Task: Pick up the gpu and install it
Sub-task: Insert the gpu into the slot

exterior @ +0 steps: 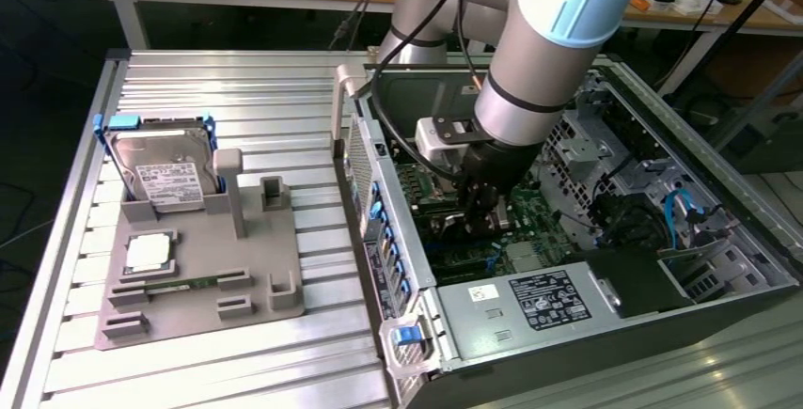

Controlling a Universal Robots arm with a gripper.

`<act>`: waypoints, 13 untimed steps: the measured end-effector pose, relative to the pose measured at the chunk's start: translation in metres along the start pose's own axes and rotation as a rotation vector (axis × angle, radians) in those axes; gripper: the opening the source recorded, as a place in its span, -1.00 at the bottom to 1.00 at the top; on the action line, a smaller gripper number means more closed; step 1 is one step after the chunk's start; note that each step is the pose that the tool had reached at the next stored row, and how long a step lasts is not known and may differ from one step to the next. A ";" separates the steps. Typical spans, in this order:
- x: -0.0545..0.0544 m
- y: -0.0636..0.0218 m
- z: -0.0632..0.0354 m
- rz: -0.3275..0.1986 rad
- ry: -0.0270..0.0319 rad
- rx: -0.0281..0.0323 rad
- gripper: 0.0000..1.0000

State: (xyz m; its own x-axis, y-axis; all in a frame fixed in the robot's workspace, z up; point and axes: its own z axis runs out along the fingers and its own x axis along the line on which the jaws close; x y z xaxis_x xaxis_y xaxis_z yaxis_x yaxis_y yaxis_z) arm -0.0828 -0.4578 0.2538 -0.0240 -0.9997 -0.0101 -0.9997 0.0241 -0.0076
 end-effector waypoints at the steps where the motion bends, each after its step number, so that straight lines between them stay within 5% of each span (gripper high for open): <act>1: 0.000 0.0000 0.0000 0.000 0.0000 0.0000 -0.46; 13: 0.000 0.0005 0.0022 0.000 0.0002 -0.0001 -0.46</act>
State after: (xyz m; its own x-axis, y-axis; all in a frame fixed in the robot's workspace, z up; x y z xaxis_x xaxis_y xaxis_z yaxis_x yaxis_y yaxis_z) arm -0.0833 -0.4578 0.2516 -0.0240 -0.9997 -0.0099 -0.9997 0.0241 -0.0075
